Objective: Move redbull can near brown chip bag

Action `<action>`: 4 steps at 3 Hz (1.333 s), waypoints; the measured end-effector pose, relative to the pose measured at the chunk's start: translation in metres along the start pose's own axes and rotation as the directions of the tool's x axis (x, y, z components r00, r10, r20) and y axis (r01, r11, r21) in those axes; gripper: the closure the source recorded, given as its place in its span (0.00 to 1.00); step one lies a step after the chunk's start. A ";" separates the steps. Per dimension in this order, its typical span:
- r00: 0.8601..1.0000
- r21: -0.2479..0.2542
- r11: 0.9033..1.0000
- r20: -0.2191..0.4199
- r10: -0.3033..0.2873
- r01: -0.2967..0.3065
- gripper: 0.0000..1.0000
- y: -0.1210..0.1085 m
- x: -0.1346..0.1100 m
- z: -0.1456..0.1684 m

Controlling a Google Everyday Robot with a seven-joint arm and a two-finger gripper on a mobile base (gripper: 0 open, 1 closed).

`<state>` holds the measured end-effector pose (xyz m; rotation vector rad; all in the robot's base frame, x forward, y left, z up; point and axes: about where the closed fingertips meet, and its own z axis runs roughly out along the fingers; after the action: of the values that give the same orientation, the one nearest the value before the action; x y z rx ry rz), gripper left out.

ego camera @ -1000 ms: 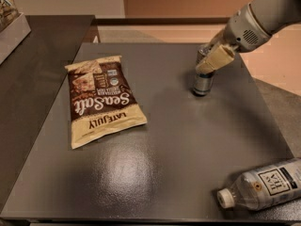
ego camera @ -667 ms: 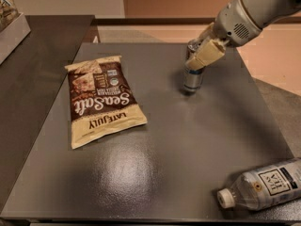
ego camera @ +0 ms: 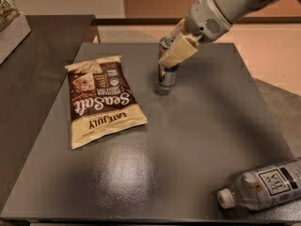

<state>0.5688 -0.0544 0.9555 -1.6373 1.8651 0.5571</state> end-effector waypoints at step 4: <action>0.999 -0.133 0.990 0.014 -0.047 0.048 0.82 0.013 -0.032 0.066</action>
Offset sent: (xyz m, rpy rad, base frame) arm 0.0010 0.0683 -0.0177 0.0356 0.0569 0.1227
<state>0.5680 0.0148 0.9275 -1.7560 1.8098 0.6824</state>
